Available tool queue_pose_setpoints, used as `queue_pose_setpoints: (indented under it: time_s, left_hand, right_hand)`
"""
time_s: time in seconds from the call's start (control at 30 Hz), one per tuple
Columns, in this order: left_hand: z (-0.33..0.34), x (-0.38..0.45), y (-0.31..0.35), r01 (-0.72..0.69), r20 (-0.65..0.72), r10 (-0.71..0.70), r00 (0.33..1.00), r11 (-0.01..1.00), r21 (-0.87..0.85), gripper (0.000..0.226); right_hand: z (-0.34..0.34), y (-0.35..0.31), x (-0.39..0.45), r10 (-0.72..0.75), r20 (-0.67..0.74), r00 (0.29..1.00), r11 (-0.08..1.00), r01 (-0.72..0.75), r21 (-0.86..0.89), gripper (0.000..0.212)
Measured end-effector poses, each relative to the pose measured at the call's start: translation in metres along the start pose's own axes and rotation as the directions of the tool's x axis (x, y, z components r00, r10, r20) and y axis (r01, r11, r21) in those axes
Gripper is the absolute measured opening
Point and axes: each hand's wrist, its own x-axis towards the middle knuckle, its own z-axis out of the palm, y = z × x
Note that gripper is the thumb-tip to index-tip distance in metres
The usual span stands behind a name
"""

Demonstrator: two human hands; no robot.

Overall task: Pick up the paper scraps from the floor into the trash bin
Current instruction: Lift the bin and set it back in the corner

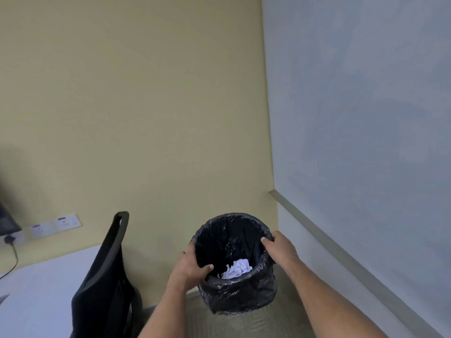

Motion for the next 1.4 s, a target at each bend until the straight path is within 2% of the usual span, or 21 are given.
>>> queue_pose_setpoints:
  time_s: [0.23, 0.43, 0.53, 0.6, 0.63, 0.8, 0.93, 1.07, 1.23, 1.33, 1.4]
  left_hand:
    - [-0.007, 0.002, -0.016, -0.04, 0.021, 0.044, 0.999, 0.984, -0.171, 0.079]
    - [0.027, 0.029, -0.021, 0.042, 0.049, -0.029, 0.998, 0.957, -0.288, 0.069]
    - [0.059, 0.056, -0.027, 0.12, 0.053, -0.109, 0.993, 0.947, -0.3, 0.072]
    - [0.084, 0.079, -0.028, 0.189, 0.066, -0.177, 0.982, 0.931, -0.312, 0.074]
    - [0.097, 0.092, -0.028, 0.223, 0.071, -0.212, 0.975, 0.925, -0.309, 0.073]
    - [0.164, 0.18, -0.031, 0.405, 0.078, -0.405, 0.911, 0.843, -0.354, 0.068]
    - [0.207, 0.251, -0.04, 0.45, 0.1, -0.442, 0.892, 0.841, -0.302, 0.069]
    - [0.246, 0.32, -0.059, 0.473, 0.113, -0.461, 0.88, 0.829, -0.299, 0.069]
    - [0.31, 0.384, -0.095, 0.485, 0.144, -0.465, 0.873, 0.805, -0.341, 0.066]
    - [0.364, 0.413, -0.134, 0.515, 0.18, -0.484, 0.857, 0.783, -0.348, 0.055]
    - [0.407, 0.429, -0.168, 0.524, 0.219, -0.477, 0.852, 0.77, -0.363, 0.057]
  right_hand:
    - [0.007, -0.005, -0.017, 0.05, 0.015, 0.999, 0.994, -0.051, 0.093, 0.025]
    - [0.006, 0.021, 0.017, 0.079, 0.166, 0.983, 0.97, -0.114, 0.216, 0.029]
    - [0.011, 0.042, 0.058, 0.097, 0.357, 0.929, 0.959, -0.183, 0.216, 0.037]
    - [0.017, 0.055, 0.092, 0.132, 0.484, 0.865, 0.952, -0.247, 0.182, 0.044]
    - [0.02, 0.061, 0.112, 0.145, 0.532, 0.834, 0.959, -0.251, 0.132, 0.041]
    - [0.054, 0.094, 0.234, 0.191, 0.63, 0.753, 0.945, -0.314, 0.089, 0.044]
    - [0.093, 0.118, 0.315, 0.224, 0.629, 0.744, 0.919, -0.377, 0.119, 0.045]
    - [0.145, 0.149, 0.388, 0.276, 0.574, 0.771, 0.889, -0.431, 0.152, 0.049]
    - [0.221, 0.212, 0.461, 0.327, 0.434, 0.84, 0.914, -0.398, 0.081, 0.031]
    - [0.267, 0.244, 0.492, 0.344, 0.336, 0.877, 0.921, -0.385, 0.062, 0.018]
    - [0.299, 0.272, 0.509, 0.339, 0.313, 0.887, 0.924, -0.377, 0.067, 0.016]
